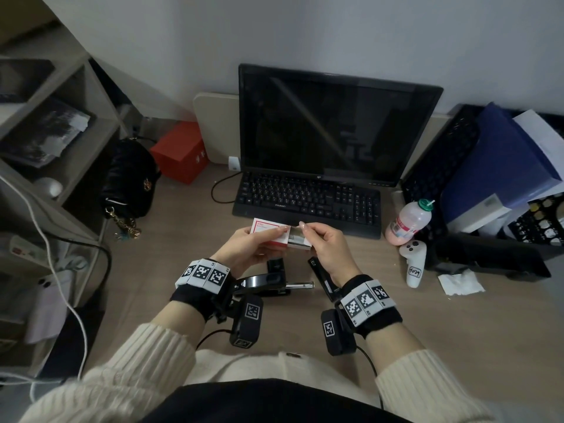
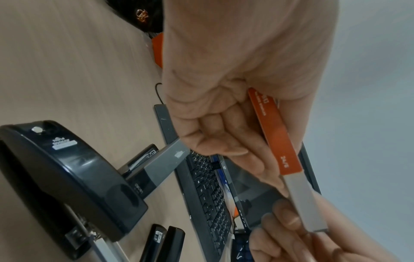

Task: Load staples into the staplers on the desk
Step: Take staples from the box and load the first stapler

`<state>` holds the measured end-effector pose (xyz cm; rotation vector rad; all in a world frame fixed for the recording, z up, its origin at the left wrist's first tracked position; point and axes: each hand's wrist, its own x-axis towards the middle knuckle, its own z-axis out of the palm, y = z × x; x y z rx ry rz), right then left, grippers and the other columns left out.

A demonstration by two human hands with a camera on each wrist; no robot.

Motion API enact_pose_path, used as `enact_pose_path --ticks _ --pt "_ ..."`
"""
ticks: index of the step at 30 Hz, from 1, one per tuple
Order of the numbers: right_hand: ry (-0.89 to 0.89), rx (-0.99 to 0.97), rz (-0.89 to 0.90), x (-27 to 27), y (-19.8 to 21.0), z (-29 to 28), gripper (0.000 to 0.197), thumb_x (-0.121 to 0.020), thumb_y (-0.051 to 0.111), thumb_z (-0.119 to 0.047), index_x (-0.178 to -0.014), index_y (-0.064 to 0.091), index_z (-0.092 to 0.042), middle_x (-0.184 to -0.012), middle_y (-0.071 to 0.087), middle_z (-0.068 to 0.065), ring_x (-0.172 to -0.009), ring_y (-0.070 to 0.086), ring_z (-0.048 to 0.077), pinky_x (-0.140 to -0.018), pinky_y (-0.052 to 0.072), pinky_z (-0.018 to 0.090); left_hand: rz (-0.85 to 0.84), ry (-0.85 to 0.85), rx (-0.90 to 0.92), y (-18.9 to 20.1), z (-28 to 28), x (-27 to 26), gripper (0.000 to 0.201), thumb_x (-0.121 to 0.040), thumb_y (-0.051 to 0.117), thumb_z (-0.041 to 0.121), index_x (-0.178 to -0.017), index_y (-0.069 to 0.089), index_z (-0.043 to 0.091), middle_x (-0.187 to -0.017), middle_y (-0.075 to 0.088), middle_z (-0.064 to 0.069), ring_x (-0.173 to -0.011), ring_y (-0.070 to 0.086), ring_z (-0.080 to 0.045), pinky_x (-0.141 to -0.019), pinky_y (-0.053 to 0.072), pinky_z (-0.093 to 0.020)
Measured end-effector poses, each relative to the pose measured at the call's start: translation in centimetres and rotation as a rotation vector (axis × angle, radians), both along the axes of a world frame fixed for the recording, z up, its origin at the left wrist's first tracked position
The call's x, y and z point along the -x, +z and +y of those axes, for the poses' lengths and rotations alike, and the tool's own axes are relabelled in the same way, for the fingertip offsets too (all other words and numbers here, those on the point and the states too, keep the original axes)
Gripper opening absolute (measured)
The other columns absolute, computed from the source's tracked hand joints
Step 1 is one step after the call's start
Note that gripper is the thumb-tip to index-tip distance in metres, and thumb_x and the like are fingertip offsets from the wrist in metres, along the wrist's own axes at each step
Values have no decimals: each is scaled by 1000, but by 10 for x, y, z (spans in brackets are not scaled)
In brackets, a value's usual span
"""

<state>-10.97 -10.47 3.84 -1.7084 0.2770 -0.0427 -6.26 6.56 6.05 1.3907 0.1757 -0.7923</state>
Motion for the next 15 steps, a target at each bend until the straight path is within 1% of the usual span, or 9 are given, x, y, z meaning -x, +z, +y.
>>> enact_pose_path --ticks 1,3,4,5,8,9,11,13,15 --pt "-2 -5 6 0 0 0 22 -95 57 -30 -91 73 -16 -94 66 26 -81 59 17 -82 51 43 -7 26 11 0 0 0 32 -88 71 24 -111 67 1 -94 74 -14 -69 71 -14 -52 50 -16" --pt "-16 0 12 -1 0 1 23 -93 59 -34 -93 73 -16 -85 69 12 -78 59 10 -75 50 33 -26 53 9 -1 -1 0 32 -87 72 23 -110 67 2 -92 74 -13 -68 71 -13 -51 50 -15" --pt "-24 14 20 -1 0 1 25 -91 61 -38 -95 72 -16 -83 69 5 -77 60 8 -73 49 28 -35 60 2 -1 -2 0 32 -86 72 24 -109 67 3 -91 74 -12 -68 71 -13 -51 49 -15" --pt "-28 25 32 -1 -1 2 27 -88 64 -42 -97 70 -17 -84 70 2 -78 61 7 -73 49 25 -43 68 -5 -1 -2 0 32 -86 73 25 -109 67 4 -91 74 -11 -68 71 -13 -51 49 -14" --pt "-15 66 56 -2 -6 2 33 -84 68 -46 -105 66 -21 -94 71 0 -87 66 10 -75 53 24 -56 83 -11 -1 -2 0 30 -86 73 25 -107 68 5 -90 74 -10 -67 71 -12 -51 48 -13" --pt "-20 82 59 -2 -8 2 31 -85 67 -45 -106 66 -21 -94 70 -1 -85 65 10 -72 51 23 -57 87 -9 -1 -2 0 29 -85 73 25 -106 68 5 -90 75 -10 -67 71 -13 -51 48 -13" --pt "-42 62 60 -2 -6 2 24 -91 61 -37 -106 66 -19 -89 67 -1 -71 59 9 -62 46 22 -55 98 -5 0 -1 0 28 -85 73 25 -105 68 5 -89 75 -9 -67 71 -13 -51 48 -13" --pt "-52 -16 67 -2 -5 1 23 -96 55 -30 -107 65 -13 -83 62 4 -61 53 12 -55 44 24 -54 108 3 0 0 0 27 -86 73 24 -105 68 6 -90 75 -9 -68 71 -14 -52 48 -13" --pt "-59 -69 60 -1 -3 -1 26 -99 50 -27 -105 65 -8 -82 60 9 -60 53 15 -53 45 24 -48 113 25 1 1 -1 21 -87 71 23 -101 68 9 -87 74 -6 -67 71 -12 -53 48 -14"
